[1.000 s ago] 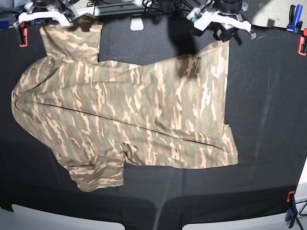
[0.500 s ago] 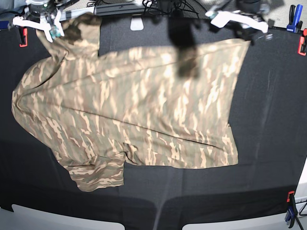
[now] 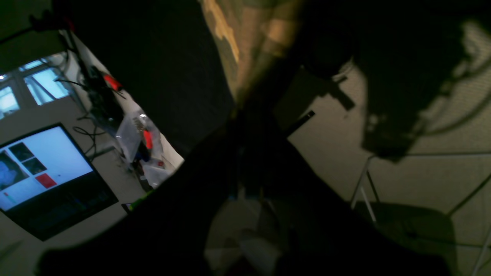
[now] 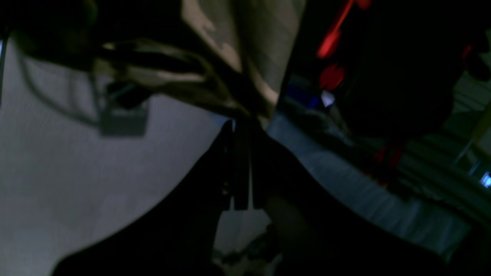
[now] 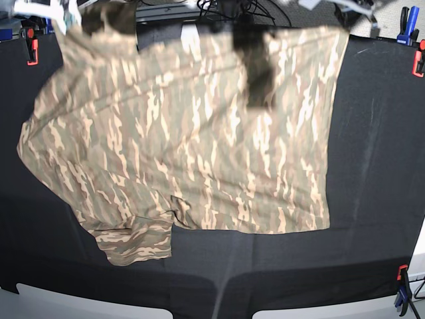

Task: Layout the t-shirt on the table in an organized manner, then fold the t-shirt properly
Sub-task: 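Lift the collar edge with both grippers and pull it taut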

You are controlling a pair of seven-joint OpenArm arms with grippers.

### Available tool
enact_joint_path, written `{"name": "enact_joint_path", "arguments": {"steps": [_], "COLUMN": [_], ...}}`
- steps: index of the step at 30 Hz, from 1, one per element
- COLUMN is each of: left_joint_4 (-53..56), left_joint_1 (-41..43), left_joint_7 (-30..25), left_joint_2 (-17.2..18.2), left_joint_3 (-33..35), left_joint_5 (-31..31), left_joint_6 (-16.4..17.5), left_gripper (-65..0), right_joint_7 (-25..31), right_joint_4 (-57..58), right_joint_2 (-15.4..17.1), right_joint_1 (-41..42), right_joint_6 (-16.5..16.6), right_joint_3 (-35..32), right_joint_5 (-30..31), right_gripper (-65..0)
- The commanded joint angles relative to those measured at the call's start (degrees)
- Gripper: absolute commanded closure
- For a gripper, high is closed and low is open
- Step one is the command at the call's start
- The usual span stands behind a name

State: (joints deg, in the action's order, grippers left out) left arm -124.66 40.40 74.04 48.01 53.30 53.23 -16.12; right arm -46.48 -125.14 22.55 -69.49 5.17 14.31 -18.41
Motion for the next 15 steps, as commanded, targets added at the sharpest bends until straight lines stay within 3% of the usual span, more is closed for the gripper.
{"name": "enact_joint_path", "arguments": {"steps": [1, 6, 11, 15], "left_joint_4": [-1.05, -1.05, -1.05, -1.05], "left_joint_1": [1.07, 1.68, 3.56, 4.55], "left_joint_7": [1.44, 2.12, 2.99, 3.39], "left_joint_2": [0.63, 0.61, 0.63, 0.61], "left_joint_3": [0.0, 0.0, 0.0, -0.09], "left_joint_5": [1.4, 1.4, 1.33, 1.36], "left_joint_6": [-0.37, -0.37, -0.37, -0.37], "left_gripper": [0.0, 0.0, 0.0, 0.0], "right_joint_7": [0.22, 0.24, 0.48, 0.61], "right_joint_4": [-1.25, -5.11, -8.79, -9.29], "right_joint_2": [0.31, 0.31, 0.28, 0.31], "right_joint_1": [-1.75, -4.9, -5.51, -5.51], "right_joint_6": [-0.37, -0.11, 3.19, 3.43], "right_joint_3": [0.35, 0.31, 0.31, 0.31], "right_joint_5": [-0.83, -0.76, 2.67, 2.58], "right_gripper": [0.0, 0.0, 0.0, 0.0]}}
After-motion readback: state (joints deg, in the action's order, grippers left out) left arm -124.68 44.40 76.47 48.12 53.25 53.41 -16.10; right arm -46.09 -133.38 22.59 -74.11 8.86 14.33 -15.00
